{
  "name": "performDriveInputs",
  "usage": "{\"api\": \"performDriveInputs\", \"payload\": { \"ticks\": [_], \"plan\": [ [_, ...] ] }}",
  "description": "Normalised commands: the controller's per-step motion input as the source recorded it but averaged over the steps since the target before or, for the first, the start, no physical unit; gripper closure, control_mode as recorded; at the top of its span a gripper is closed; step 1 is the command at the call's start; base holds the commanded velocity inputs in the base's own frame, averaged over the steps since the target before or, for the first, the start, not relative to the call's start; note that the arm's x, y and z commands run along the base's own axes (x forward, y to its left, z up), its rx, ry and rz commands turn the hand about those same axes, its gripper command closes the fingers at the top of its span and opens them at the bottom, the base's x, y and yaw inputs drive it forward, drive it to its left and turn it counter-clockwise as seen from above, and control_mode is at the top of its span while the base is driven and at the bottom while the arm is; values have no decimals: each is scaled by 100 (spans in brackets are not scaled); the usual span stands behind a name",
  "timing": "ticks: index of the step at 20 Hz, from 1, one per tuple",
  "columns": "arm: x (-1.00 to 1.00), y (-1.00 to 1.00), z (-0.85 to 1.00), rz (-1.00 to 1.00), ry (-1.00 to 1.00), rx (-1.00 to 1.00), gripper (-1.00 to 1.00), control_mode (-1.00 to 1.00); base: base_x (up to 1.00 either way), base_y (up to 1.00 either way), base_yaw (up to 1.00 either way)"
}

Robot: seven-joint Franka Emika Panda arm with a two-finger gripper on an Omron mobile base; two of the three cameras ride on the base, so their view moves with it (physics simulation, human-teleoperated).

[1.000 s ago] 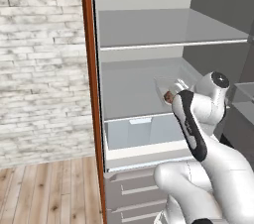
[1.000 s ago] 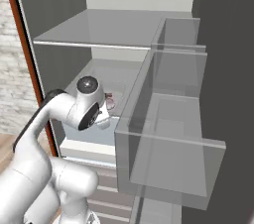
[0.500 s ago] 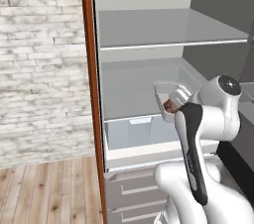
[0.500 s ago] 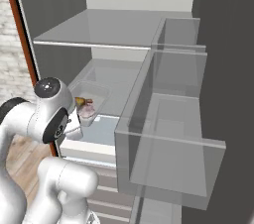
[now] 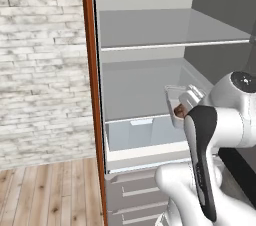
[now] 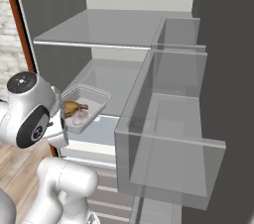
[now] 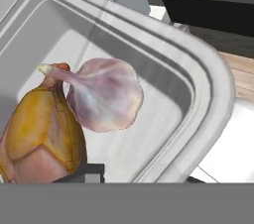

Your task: Place the tupperware containing the chicken drumstick and garlic meal in the microwave. Close the microwave door and press the start button to reheat the meal.

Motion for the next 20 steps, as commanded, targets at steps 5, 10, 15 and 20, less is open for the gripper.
{"api": "performDriveInputs", "payload": {
  "ticks": [5,10,15,20],
  "plan": [
    [-19,0,5,0,0,0,100,-100,0,0,0],
    [-34,10,0,1,0,-2,100,-100,0,0,0],
    [-70,33,0,11,-2,-7,100,-100,0,0,0],
    [-4,-3,3,3,0,0,100,-100,0,0,0]
  ]
}}
